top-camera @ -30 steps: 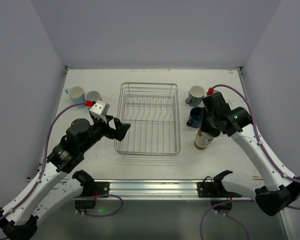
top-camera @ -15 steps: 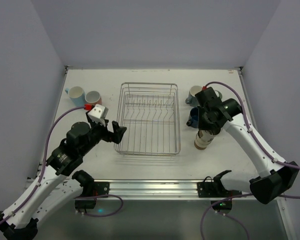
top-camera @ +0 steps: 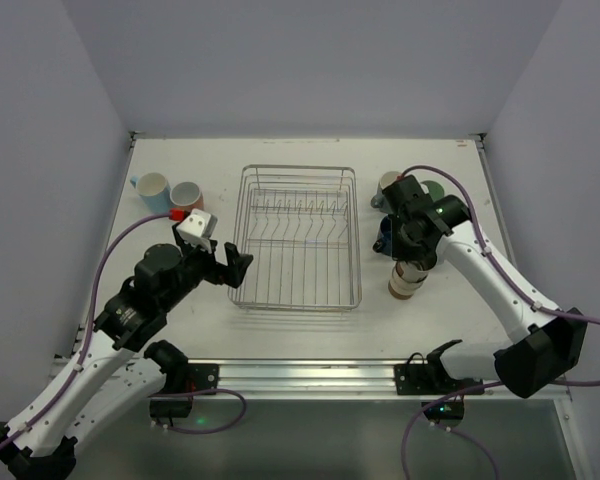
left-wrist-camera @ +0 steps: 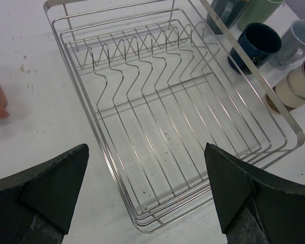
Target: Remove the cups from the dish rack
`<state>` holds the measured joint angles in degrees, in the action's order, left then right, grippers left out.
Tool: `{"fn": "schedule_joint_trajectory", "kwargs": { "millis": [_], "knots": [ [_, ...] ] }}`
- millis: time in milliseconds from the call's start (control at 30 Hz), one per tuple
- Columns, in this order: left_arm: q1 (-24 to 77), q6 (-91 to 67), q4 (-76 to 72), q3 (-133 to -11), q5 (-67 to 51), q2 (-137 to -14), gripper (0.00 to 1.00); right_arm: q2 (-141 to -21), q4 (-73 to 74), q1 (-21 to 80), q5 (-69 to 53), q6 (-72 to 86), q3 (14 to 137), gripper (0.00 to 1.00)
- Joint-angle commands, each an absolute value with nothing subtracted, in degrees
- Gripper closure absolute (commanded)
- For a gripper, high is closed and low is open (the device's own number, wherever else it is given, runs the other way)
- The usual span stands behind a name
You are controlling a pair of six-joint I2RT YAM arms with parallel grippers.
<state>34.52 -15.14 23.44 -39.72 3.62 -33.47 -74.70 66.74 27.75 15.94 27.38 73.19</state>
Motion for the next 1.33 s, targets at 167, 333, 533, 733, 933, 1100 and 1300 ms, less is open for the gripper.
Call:
{"fn": "schedule_joint_trajectory", "kwargs": {
  "millis": [167,333,533,733,933,1100,1300],
  "knots": [
    [34.01,-13.18,23.12,-39.73,3.43,-33.31,0.0,-74.8,65.57,27.77,16.43,25.31,72.51,0.69],
    [34.01,-13.18,23.2,-40.16,4.57,-33.22,0.0,-69.46,64.17,27.77,17.14,25.14,75.84,0.28],
    [34.01,-14.67,23.91,-44.46,5.45,-32.26,0.0,-55.05,51.44,28.04,13.98,23.65,75.07,0.09],
    [34.01,-15.91,24.34,-53.78,7.02,-30.85,0.0,-27.1,28.06,27.95,8.18,22.5,63.56,0.01],
    [33.93,-16.08,26.19,-62.39,14.31,-31.03,0.0,-12.66,21.09,28.04,10.8,22.85,57.84,0.01],
    [34.01,-16.0,26.98,-65.04,16.17,-30.59,0.0,-11.43,20.92,27.95,11.51,21.97,55.02,0.01],
    [34.01,-16.52,27.42,-63.81,18.01,-30.67,0.0,-12.13,18.9,28.04,10.64,21.8,52.47,0.01]
  ]
}}
